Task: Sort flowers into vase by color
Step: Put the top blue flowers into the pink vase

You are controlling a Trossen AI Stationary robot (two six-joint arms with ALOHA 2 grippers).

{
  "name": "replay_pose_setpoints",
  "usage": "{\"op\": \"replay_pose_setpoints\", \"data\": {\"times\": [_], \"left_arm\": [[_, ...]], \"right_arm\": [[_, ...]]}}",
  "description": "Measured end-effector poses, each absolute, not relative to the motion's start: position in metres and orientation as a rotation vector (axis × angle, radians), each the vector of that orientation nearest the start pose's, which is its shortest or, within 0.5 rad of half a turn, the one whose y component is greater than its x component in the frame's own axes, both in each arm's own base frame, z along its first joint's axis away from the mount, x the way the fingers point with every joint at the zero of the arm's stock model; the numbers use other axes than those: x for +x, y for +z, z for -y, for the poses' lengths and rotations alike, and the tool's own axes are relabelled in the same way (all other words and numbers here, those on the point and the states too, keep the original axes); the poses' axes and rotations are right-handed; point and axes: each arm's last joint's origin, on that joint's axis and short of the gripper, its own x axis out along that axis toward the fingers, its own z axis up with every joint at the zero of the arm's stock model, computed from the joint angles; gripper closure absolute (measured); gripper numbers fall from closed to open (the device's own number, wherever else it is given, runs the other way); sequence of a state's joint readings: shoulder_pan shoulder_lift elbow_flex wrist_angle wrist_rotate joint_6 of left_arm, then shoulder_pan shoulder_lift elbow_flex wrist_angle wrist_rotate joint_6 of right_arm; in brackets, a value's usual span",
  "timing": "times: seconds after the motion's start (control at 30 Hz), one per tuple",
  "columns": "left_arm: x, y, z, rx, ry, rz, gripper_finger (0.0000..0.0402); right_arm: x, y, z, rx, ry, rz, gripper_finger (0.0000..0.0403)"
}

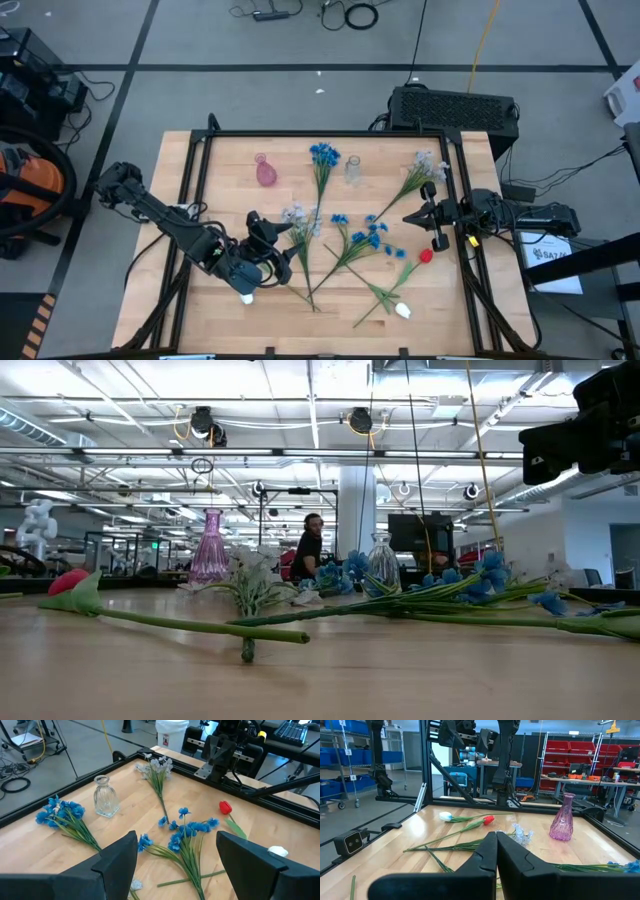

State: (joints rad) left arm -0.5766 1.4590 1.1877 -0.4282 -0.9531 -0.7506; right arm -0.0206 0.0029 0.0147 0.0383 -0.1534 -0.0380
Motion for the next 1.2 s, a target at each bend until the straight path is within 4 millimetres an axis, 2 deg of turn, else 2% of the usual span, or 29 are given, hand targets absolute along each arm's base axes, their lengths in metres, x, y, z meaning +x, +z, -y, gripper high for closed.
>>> {"op": "replay_pose_setpoints", "data": {"times": [0.43, 0.57, 0.73, 0.93, 1.1, 1.2], "left_arm": [[0.271, 0.304, 0.148, -0.238, 0.517, -0.338, 0.0126], [0.271, 0.303, 0.149, -0.253, 0.469, -0.372, 0.0126], [0.278, 0.302, 0.138, -0.225, 0.438, -0.422, 0.0126], [0.299, 0.299, 0.098, -0.319, 0.419, -0.495, 0.0126], [0.327, 0.293, 0.043, -0.440, 0.495, -0.458, 0.0126], [0.345, 0.283, 0.008, -0.497, 0.536, -0.434, 0.0126]], "right_arm": [[0.097, 0.172, -0.002, -0.042, 0.131, 0.053, 0.0403], [0.097, 0.172, -0.002, -0.042, 0.132, 0.053, 0.0403], [0.097, 0.172, -0.002, -0.042, 0.131, 0.053, 0.0403], [0.097, 0.172, -0.002, -0.042, 0.132, 0.053, 0.0403], [0.097, 0.172, -0.002, -0.042, 0.132, 0.052, 0.0403], [0.097, 0.172, -0.002, -0.042, 0.132, 0.052, 0.0403]]}}
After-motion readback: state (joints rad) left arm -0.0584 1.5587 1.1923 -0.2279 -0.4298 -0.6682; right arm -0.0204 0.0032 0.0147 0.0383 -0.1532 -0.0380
